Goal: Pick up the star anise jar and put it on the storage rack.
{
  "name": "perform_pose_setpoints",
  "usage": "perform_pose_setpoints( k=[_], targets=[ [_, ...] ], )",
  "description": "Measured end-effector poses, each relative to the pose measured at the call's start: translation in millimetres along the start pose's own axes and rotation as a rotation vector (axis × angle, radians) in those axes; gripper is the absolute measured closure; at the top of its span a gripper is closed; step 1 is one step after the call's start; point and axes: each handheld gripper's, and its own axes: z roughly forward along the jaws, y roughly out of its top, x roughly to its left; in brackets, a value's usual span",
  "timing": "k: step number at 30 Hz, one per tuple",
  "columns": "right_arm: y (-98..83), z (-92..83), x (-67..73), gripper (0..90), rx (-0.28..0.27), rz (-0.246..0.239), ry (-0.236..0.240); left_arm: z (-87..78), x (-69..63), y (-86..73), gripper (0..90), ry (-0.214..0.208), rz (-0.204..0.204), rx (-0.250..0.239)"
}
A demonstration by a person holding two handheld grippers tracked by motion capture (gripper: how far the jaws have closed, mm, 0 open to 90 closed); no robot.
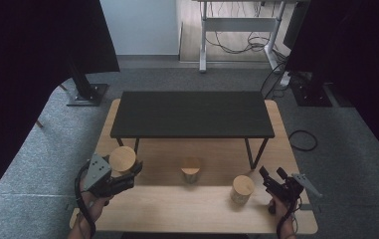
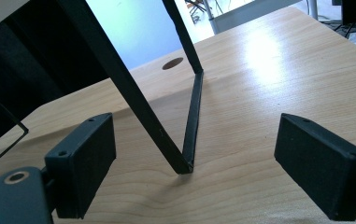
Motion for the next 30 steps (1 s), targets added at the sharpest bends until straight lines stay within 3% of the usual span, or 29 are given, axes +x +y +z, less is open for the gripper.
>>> perform_pose_setpoints(
  k=[30],
  targets=[
    [0.0,0.1,-0.4,12.2,-0.001,0.002,0.002,5.5,2.6,21.0,24.9,0.001,0.040,-0.011]
  ],
)
